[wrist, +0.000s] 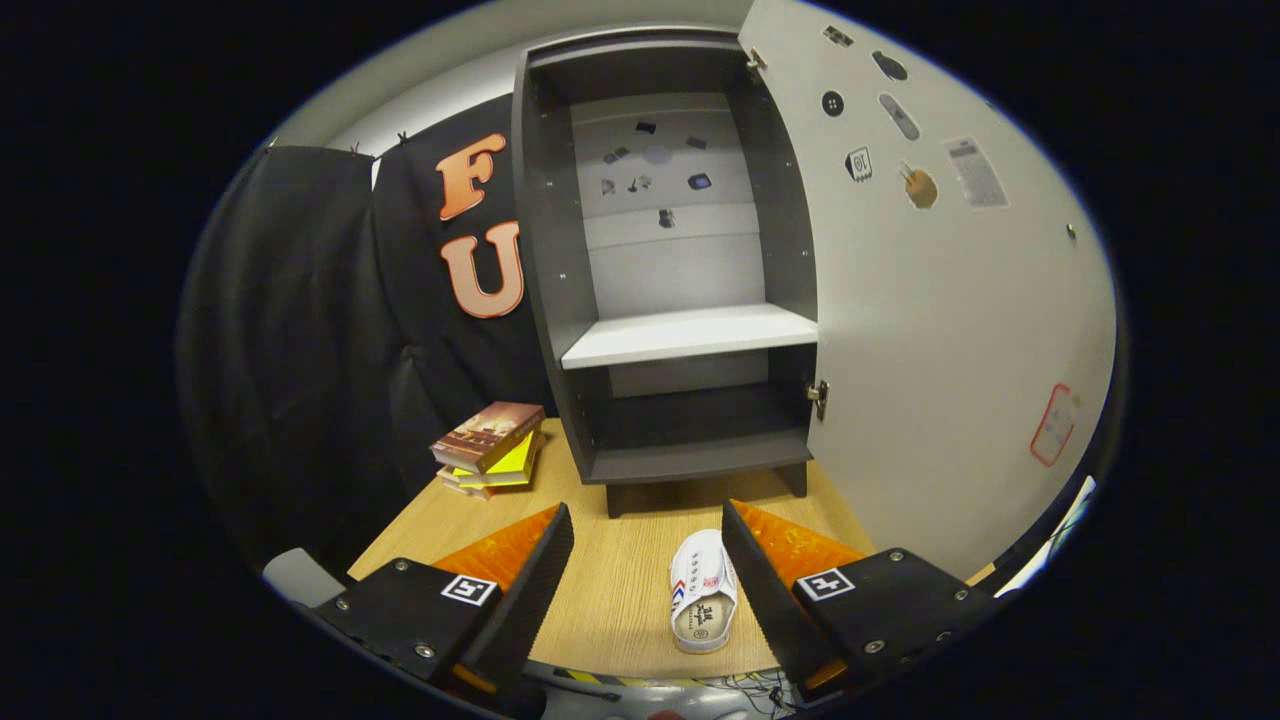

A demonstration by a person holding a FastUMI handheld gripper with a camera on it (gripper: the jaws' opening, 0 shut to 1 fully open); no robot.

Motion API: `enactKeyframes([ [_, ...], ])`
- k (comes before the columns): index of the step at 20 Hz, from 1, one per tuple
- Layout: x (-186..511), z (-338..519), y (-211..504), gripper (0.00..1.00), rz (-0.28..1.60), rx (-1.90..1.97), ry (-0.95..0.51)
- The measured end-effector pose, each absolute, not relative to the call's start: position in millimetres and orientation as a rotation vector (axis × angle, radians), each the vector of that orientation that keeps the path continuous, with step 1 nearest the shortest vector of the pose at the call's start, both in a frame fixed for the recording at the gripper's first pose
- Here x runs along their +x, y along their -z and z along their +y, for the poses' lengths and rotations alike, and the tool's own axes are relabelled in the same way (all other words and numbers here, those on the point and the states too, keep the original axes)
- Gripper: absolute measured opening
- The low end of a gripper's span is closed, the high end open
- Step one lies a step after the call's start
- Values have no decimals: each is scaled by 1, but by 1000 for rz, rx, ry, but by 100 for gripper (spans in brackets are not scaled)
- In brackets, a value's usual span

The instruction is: Open the shoe cabinet door, grab the shoes and put them into the shoe cabinet, then close the shoe cabinet door.

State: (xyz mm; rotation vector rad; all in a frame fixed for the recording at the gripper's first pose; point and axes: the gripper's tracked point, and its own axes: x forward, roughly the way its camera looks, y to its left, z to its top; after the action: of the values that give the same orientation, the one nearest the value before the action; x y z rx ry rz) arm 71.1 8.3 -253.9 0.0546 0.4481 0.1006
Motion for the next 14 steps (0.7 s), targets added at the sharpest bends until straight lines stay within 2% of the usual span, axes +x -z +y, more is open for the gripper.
enactKeyframes([
  [14,83,7,431,94,777,80,-74],
])
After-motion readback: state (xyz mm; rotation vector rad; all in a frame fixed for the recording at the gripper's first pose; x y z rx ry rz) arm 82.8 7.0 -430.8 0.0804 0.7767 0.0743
